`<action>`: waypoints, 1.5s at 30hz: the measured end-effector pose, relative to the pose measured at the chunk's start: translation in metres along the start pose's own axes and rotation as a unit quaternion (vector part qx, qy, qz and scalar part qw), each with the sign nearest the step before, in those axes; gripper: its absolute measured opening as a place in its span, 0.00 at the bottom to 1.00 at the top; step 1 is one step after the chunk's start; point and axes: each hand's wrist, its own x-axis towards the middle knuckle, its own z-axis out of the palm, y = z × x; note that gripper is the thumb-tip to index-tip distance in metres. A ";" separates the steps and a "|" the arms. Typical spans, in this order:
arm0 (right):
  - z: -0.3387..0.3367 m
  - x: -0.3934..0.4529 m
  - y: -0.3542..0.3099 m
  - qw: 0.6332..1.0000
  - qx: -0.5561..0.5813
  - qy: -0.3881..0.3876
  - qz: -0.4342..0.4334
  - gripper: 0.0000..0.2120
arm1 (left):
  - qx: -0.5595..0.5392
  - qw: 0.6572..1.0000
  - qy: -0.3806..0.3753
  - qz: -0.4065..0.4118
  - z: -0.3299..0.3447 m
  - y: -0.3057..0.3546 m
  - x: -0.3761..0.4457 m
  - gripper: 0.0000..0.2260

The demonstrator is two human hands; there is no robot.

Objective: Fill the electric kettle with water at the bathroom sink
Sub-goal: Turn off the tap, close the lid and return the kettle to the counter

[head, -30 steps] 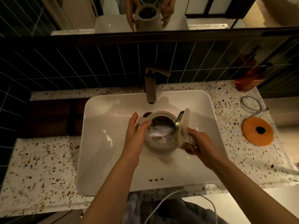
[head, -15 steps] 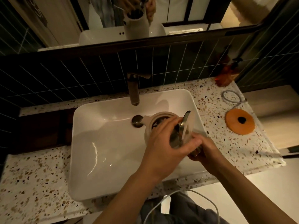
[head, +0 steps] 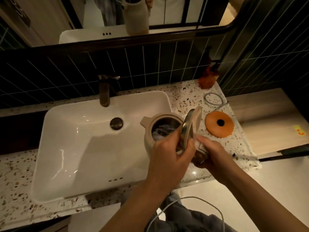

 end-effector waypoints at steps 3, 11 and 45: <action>-0.025 -0.003 -0.003 1.000 -0.009 -0.001 0.006 0.29 | -0.008 1.000 0.027 0.001 0.027 0.005 -0.001 0.14; -0.060 -0.002 -0.001 0.999 -0.033 -0.013 0.007 0.27 | 0.016 0.998 0.063 -0.005 0.067 0.012 -0.006 0.14; -0.079 0.016 0.026 0.983 -0.091 0.081 -0.138 0.50 | 0.012 0.998 0.053 -0.044 0.030 -0.039 0.022 0.35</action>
